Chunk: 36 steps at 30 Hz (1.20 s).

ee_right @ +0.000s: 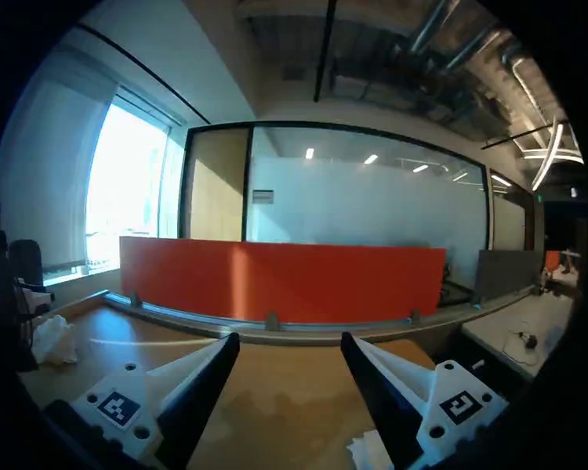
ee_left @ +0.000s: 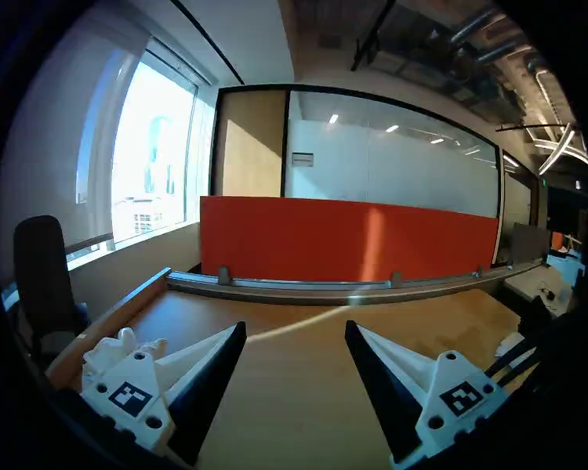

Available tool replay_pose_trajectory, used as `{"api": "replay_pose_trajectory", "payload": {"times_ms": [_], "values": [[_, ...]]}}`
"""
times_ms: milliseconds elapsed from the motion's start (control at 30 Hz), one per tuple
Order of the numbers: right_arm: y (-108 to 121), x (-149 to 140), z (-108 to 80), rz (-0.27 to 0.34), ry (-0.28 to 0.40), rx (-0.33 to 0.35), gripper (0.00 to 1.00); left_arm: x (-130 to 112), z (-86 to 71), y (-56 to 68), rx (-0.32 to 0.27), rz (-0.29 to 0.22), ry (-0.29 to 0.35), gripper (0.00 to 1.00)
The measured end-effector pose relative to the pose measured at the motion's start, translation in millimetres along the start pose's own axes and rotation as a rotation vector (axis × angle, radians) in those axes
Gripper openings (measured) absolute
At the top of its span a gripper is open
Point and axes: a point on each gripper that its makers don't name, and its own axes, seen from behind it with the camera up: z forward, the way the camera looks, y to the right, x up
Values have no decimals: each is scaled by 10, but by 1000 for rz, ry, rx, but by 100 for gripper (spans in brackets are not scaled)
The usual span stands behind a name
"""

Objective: Fold towel

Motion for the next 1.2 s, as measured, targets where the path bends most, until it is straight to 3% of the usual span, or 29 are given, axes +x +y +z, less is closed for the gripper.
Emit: {"api": "replay_pose_trajectory", "payload": {"times_ms": [267, 800, 1200], "values": [[-90, 3, -37, 20, -9, 5, 100, 20, -26, -48, 7, 1, 13, 94], [-279, 115, -57, -5, -4, 16, 100, 119, -100, -89, 23, 0, 81, 94], [-402, 12, -67, 16, -14, 24, 100, -259, -90, -261, 39, 61, 128, 93]]}}
